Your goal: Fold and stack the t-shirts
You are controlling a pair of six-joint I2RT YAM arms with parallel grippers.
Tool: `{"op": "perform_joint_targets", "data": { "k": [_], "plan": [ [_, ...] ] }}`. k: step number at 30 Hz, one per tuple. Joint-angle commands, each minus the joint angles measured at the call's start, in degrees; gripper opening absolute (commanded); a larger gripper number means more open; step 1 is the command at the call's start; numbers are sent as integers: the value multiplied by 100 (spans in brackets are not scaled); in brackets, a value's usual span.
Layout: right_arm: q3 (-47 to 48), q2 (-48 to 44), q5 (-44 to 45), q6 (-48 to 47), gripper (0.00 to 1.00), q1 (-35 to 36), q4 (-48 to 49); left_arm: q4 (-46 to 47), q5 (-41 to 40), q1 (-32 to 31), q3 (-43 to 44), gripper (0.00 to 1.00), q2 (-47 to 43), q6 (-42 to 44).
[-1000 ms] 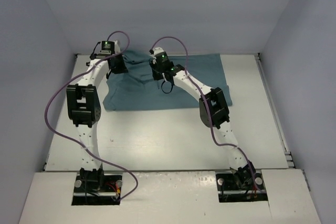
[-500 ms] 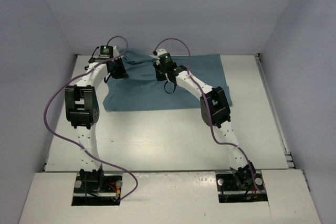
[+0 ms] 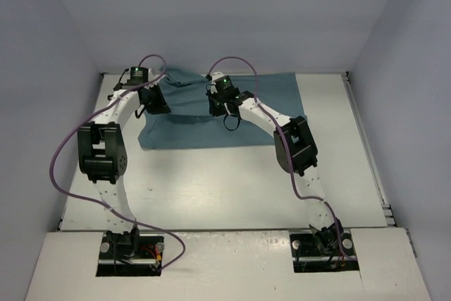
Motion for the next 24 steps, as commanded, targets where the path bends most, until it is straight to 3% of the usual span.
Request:
{"op": "perform_joint_targets", "data": {
  "k": [1, 11, 24],
  "plan": [
    [-146, -847, -42, 132, 0, 63, 194, -76, -113, 74, -165, 0, -767, -120],
    [-673, -906, -55, 198, 0, 214, 194, -128, -326, 66, -1067, 0, -956, -231],
    [-1217, -1017, 120, 321, 3, 294, 189, -5, -639, 4, -1395, 0, -852, -246]
  ]
}}
